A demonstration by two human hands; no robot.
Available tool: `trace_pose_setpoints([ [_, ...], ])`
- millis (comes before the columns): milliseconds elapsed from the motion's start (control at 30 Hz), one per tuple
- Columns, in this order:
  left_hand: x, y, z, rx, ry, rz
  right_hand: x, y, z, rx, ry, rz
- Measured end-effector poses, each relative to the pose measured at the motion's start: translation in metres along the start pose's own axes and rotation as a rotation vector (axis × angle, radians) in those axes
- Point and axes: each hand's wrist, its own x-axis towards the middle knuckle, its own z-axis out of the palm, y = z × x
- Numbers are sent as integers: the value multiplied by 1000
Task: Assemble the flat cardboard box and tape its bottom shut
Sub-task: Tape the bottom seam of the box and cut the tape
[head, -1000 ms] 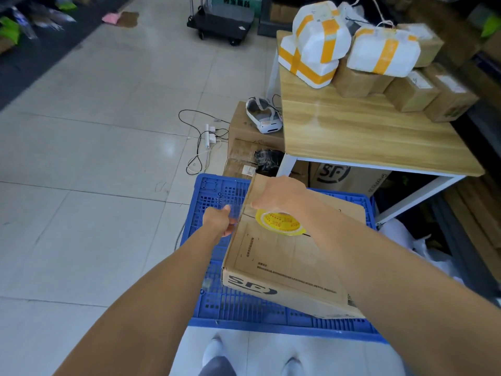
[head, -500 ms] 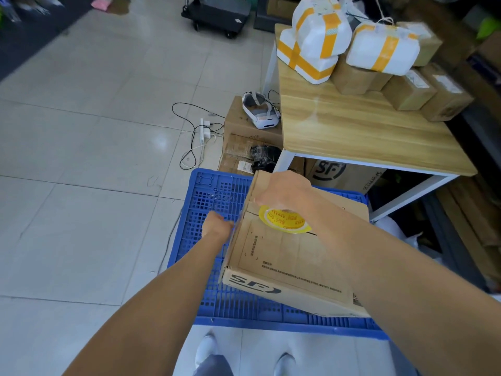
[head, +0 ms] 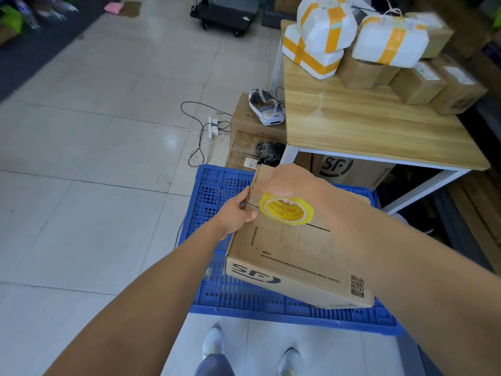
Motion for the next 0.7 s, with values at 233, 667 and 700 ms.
trace_pose_setpoints([
  [233,-9,3,18,83,135,67,-10,31,0,130,11,-6],
  [667,-13,14,28,70,276,-32,-31,109,-10,36,-58,-40],
  [700,-13,14,31,73,276,-33,-33,116,-9,64,-60,-42],
])
